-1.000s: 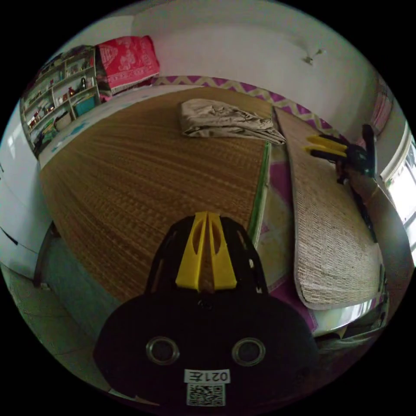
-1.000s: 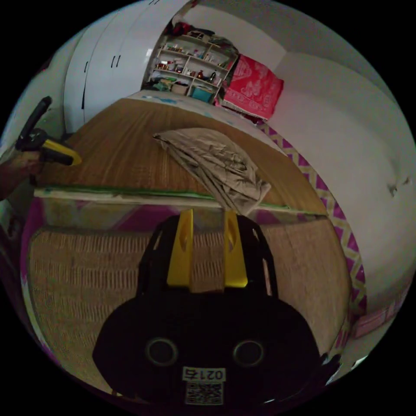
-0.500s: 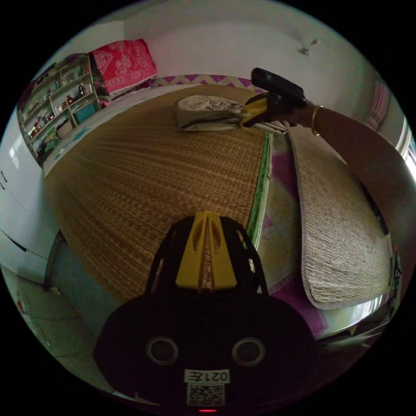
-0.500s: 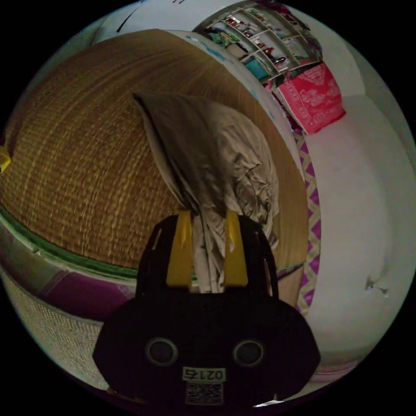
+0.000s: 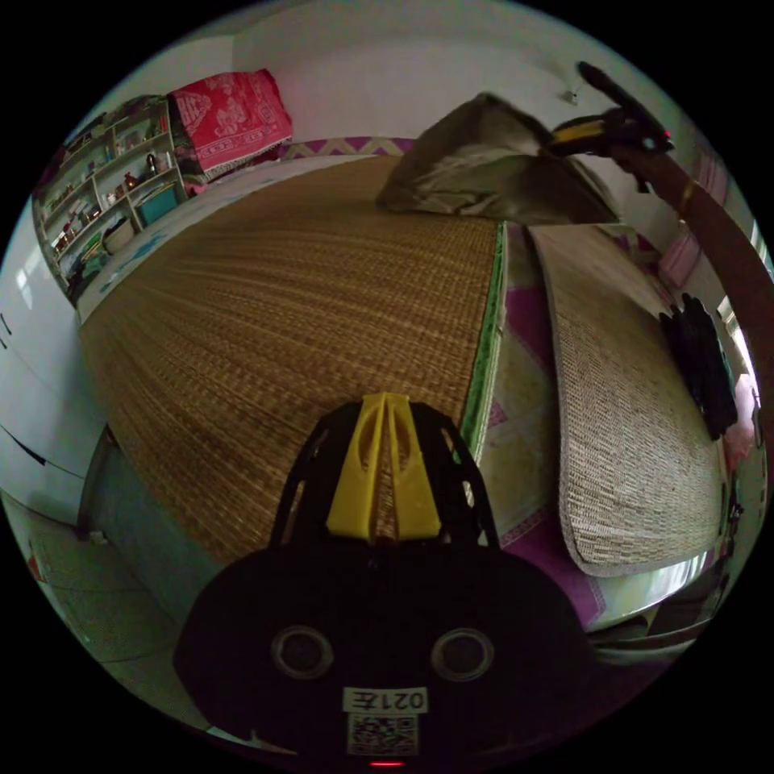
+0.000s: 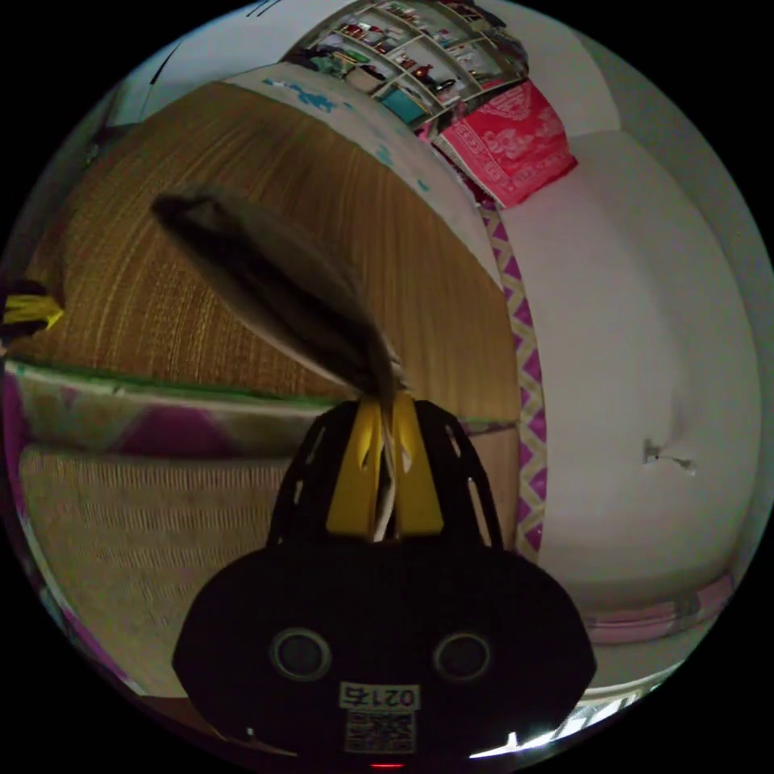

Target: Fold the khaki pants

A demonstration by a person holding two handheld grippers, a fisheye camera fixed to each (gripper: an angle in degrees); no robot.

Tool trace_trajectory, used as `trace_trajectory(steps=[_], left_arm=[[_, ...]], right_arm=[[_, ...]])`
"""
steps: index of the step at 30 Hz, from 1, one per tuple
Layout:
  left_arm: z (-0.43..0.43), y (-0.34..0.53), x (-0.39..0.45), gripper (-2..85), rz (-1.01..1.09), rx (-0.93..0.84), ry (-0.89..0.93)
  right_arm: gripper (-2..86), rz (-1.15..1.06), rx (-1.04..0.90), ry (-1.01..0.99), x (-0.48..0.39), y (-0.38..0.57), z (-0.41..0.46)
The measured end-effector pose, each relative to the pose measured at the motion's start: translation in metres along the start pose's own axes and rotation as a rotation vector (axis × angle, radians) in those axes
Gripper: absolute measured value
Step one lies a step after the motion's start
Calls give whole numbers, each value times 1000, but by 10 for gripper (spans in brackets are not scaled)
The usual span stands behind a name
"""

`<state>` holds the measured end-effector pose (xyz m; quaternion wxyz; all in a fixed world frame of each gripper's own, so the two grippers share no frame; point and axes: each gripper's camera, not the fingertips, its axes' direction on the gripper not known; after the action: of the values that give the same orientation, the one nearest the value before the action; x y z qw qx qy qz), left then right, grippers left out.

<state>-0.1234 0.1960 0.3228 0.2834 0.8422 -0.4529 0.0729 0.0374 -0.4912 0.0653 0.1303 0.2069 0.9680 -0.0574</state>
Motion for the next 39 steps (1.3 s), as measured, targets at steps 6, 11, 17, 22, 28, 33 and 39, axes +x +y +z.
trace_trajectory(steps=[6, 11, 17, 22, 28, 33, 39], left_arm=[[-5, 2, 6, -9, -1, 7, 18], [-30, 17, 57, -3, 100, 73, 470], [-37, 30, 132, 56, 183, 76, 662], [-28, 20, 140, 82, 159, 117, 547], [36, -8, 155, 130, 69, -78, 657], [73, -7, 191, 89, 75, -220, 665], [59, -19, 253, 37, 257, -190, 513]], right_arm=[[-4, -55, -103, 76, -1, 165, -127], [-2, -70, -142, -96, -83, 277, -189], [25, 48, -96, -188, -186, 330, -211], [69, 645, 130, -342, -53, 440, -274], [134, 1256, 169, -522, 97, 611, -243], [135, 1512, 240, -890, 149, 671, -186], [62, 1513, 285, -988, 224, 694, -204]])
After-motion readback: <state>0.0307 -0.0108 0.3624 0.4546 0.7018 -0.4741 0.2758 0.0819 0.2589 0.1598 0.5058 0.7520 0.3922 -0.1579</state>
